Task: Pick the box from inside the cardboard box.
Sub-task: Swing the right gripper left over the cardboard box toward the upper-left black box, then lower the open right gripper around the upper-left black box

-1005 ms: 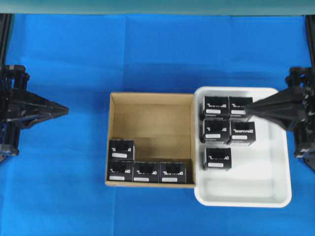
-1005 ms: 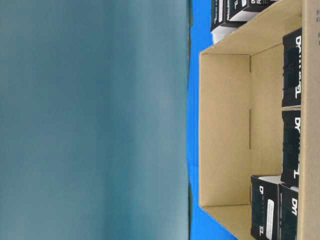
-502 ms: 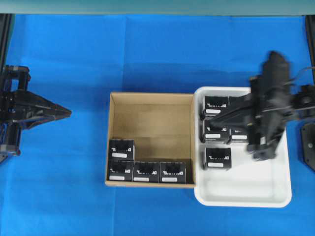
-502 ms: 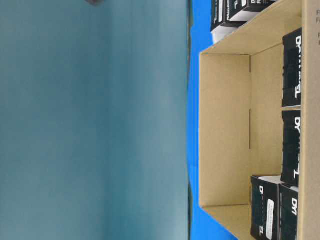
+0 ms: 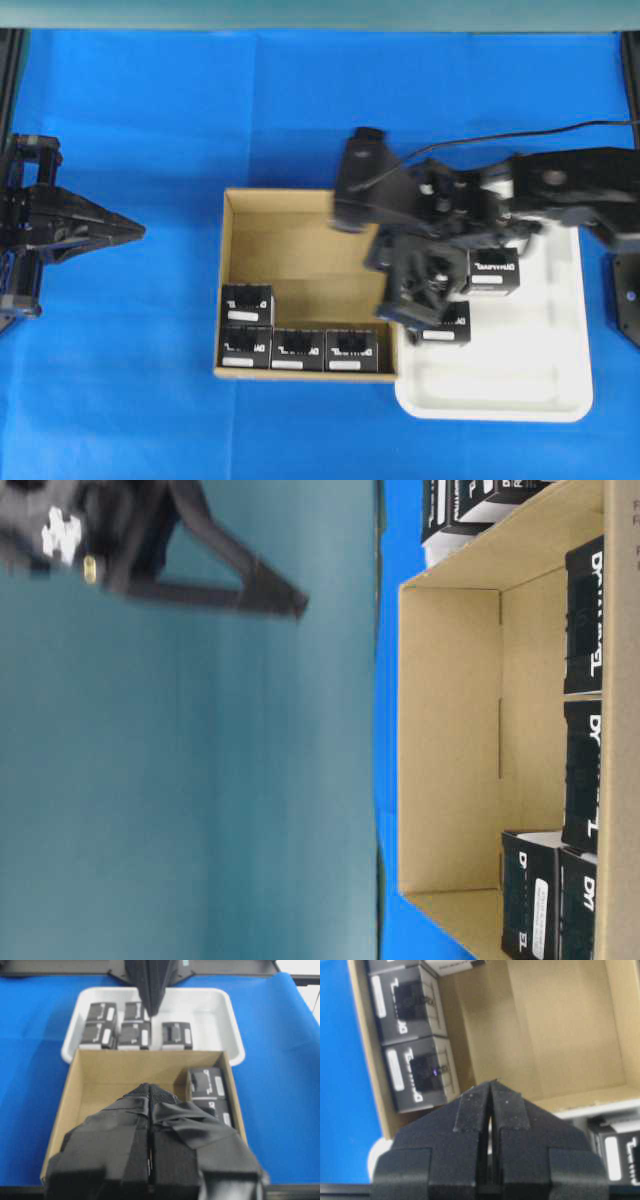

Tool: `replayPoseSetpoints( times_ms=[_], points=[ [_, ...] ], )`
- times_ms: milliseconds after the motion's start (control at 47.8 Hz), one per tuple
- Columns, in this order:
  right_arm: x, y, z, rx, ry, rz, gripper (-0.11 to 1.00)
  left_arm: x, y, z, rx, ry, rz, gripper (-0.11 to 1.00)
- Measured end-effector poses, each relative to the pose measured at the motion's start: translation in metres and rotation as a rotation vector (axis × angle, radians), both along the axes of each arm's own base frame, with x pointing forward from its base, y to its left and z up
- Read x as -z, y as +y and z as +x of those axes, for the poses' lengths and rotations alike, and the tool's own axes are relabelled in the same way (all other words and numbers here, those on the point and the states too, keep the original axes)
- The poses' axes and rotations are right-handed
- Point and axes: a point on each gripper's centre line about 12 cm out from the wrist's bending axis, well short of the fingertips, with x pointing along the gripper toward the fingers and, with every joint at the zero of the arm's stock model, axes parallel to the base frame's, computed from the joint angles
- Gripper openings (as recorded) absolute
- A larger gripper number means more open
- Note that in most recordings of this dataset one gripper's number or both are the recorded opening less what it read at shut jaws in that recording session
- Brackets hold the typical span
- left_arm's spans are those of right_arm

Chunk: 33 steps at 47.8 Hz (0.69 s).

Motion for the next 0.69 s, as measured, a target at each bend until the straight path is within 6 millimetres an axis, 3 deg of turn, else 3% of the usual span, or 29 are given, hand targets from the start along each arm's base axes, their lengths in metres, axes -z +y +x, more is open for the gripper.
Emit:
replayPoseSetpoints(
  times_ms=[398,691],
  points=[
    [0.013,0.001,0.061,-0.067,0.094,-0.022,0.02,-0.005,0.000,-0.001,0.001,-0.014,-0.002,-0.07],
    [0.036,0.002,0.095,-0.129,0.153,-0.042,0.10,-0.008,0.000,-0.004,-0.002,-0.002,-0.008,-0.07]
  ],
)
